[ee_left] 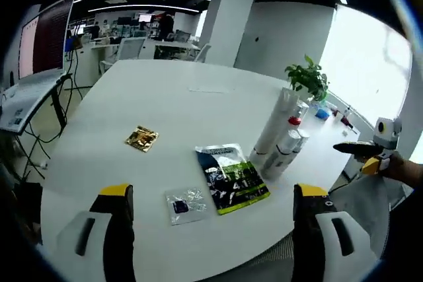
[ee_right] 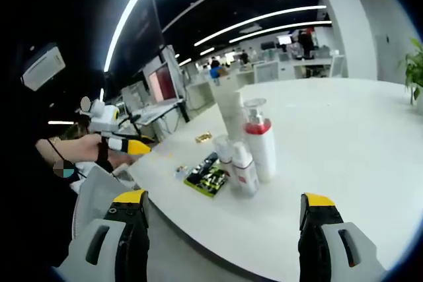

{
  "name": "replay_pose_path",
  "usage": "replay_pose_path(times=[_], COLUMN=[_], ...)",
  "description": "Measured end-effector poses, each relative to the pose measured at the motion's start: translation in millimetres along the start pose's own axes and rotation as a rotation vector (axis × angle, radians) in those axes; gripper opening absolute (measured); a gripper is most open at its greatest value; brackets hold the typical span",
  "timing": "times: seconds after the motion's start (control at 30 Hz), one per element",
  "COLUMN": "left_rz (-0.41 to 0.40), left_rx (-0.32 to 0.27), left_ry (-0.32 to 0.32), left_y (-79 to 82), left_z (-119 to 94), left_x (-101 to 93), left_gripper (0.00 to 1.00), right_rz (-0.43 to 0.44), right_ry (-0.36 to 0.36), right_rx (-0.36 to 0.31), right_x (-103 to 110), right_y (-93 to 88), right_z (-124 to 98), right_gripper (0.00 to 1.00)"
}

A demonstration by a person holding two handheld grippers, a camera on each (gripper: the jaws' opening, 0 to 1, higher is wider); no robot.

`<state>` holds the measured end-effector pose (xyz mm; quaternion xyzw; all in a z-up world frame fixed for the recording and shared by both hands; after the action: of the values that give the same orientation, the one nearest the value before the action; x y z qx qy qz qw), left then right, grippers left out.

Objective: Arrange the skincare products in the storage area until every visible bottle or jar stands upright without overlapping.

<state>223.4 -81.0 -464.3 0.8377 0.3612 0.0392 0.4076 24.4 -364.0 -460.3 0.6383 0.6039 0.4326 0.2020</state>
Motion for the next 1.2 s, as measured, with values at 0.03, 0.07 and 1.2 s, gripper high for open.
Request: replay_pose_path(times=[0.03, 0.07, 1.2], left_rz=[0.009, 0.009, -0.060], left_rx=[0.001, 0.001, 0.007], left_ry=[-0.002, -0.005, -0.047], left_y=[-1.0, -3.9, -27.7], left_z=[-0.4, -1.7, -8.1], left_x=[1.0, 2.0, -3.8], left_gripper=[0.95, 0.96, 0.99], right_rz=[0.002, 0.003, 0.028], right_ry=[0.000, -0.001, -0.009], right_rx=[-0.001, -0.001, 0.008], right_x=[-0.1, -0.5, -5.6], right_y=[0.1, 0.1, -1.2], right_z=[-0.1, -0.1, 1.2], right_gripper=[0.99, 0.99, 0.98])
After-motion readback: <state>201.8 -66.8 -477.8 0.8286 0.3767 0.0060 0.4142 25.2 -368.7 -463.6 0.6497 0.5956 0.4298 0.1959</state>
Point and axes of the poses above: the point that each gripper's makers call its tool centre point, and the gripper's own axes: z roughly forward along the fingers, x roughly to its left, y roughly out of its top, the point moved 7 cm from there along -z, roughly backward along the fingers, and after that the axes turned 9 degrees about x, right-handed, at the moved point
